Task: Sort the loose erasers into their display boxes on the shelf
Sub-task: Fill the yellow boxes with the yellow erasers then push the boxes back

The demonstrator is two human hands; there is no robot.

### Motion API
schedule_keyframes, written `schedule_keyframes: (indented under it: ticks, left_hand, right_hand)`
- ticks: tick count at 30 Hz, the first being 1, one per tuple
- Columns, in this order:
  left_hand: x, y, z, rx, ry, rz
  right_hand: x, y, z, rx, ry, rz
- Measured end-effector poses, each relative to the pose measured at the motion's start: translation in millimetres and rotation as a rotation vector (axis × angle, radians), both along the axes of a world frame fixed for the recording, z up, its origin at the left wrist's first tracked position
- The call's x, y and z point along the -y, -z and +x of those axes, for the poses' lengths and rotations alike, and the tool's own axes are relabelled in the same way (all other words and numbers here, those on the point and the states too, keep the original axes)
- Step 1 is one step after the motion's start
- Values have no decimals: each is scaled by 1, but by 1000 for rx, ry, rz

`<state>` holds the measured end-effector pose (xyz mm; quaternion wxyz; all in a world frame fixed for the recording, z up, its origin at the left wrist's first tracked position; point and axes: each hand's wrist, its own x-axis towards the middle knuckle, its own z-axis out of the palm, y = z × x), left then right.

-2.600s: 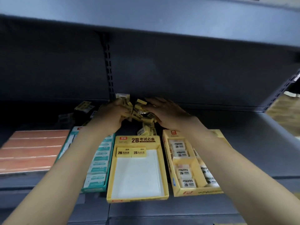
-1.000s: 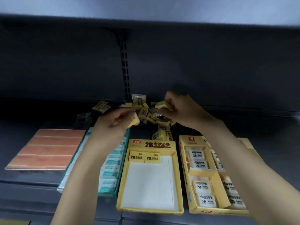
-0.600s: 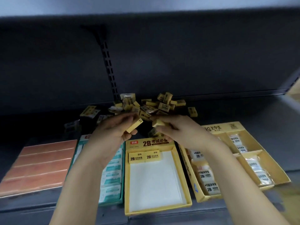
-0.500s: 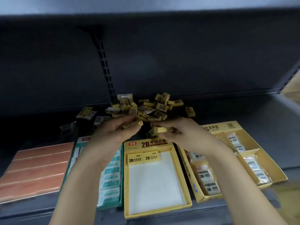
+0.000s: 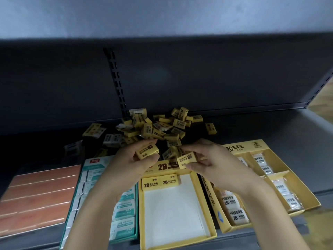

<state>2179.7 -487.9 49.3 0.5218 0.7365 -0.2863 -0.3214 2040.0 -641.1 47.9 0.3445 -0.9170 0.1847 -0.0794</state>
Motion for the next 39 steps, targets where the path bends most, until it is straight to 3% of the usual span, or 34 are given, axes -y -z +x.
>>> schedule_keyframes:
  ticks: [8,11,19,30,33,39]
  left_hand:
    - [-1,12,2,-27,-266,-66]
    - [-4,11,1,-11,-258,-91]
    - [-12,10,2,-209,-240,-103]
    - [-17,0,-8,-17,-184,17]
    - [-19,2,-11,-51,-188,27]
    - [-24,2,-24,104,-3,188]
  right_hand:
    - [-5,1,-3,16,40,36]
    - [-9,0,-3,39,27,42]
    - [-13,-11,0,112,21,-53]
    - [-18,-29,18,-215,-146,-160]
    - [-18,-33,27,-276,-174,-223]
    - [-19,-35,41,-486,-232,-272]
